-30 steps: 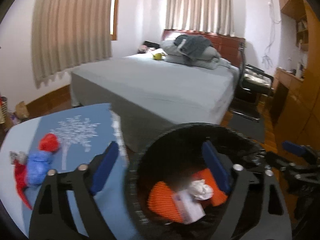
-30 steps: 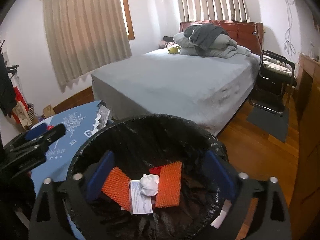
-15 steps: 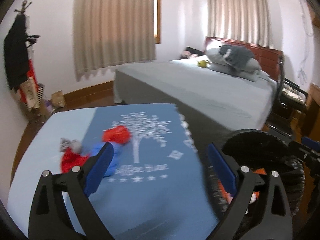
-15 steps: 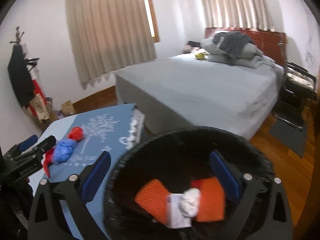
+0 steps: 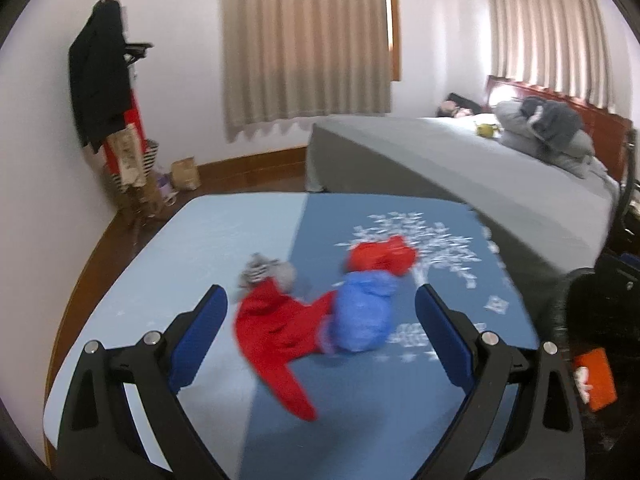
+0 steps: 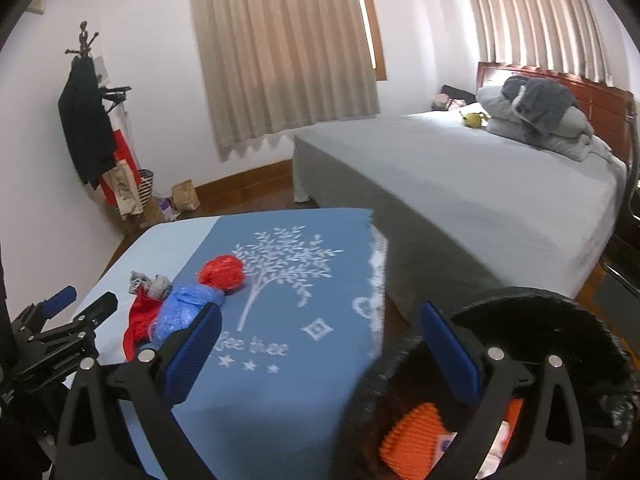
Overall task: Collect trash
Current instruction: 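Grasp the red cloth with the left gripper and lift it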
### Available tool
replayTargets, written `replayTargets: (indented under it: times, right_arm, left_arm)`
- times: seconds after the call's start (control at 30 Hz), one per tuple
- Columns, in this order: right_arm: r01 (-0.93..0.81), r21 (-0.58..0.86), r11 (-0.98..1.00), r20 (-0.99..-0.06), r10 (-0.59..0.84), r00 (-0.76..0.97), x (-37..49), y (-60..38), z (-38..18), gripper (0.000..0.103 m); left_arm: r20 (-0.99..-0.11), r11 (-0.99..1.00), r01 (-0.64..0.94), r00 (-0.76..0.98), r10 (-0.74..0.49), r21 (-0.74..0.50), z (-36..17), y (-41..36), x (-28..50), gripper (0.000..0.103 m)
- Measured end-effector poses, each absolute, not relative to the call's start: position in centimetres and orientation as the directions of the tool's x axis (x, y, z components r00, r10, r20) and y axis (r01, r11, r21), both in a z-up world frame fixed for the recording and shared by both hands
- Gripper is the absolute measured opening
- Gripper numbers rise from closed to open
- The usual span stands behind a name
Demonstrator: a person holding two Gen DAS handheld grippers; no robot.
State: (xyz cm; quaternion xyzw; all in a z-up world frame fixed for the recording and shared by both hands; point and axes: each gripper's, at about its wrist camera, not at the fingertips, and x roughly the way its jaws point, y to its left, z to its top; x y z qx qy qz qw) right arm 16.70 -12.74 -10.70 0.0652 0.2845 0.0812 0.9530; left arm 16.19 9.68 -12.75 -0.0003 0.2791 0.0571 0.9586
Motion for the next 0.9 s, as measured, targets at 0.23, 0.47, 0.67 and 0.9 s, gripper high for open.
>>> replayTargets:
  times: [0.23, 0.47, 0.67, 0.9]
  right_arm:
    - [-0.156, 0.168, 0.973, -0.562, 0.225, 0.796, 19.1, -9.5, -12.6, 0.097]
    - [-0.183, 0.149, 0.972, -0.578, 0.236, 0.781, 20.4, -7.5, -13.9, 0.097]
    - [-0.188, 0.143, 0.972, -0.597, 0.236, 0.766, 21.5, -6.9, -14.9, 0.097]
    - [-0.194, 0.142, 0.971, -0.606, 0.24, 0.758, 22.1, -6.4, -15.7, 0.097]
  left_arm:
    - [-0.586, 0.984, -0.178, 0.795, 0.159, 0.026, -15.1, 13.5, 18.5, 0.092]
    - [-0.639, 0.982, -0.189, 0.753, 0.155, 0.016, -17.7, 15.1, 20.8, 0.092]
    - [-0.688, 0.984, -0.177, 0.713, 0.135, 0.01, -19.8, 15.3, 22.3, 0.092]
    - [-0.757, 0.988, -0.154, 0.647, 0.09, -0.015, -21.2, 15.5, 23.6, 0.084]
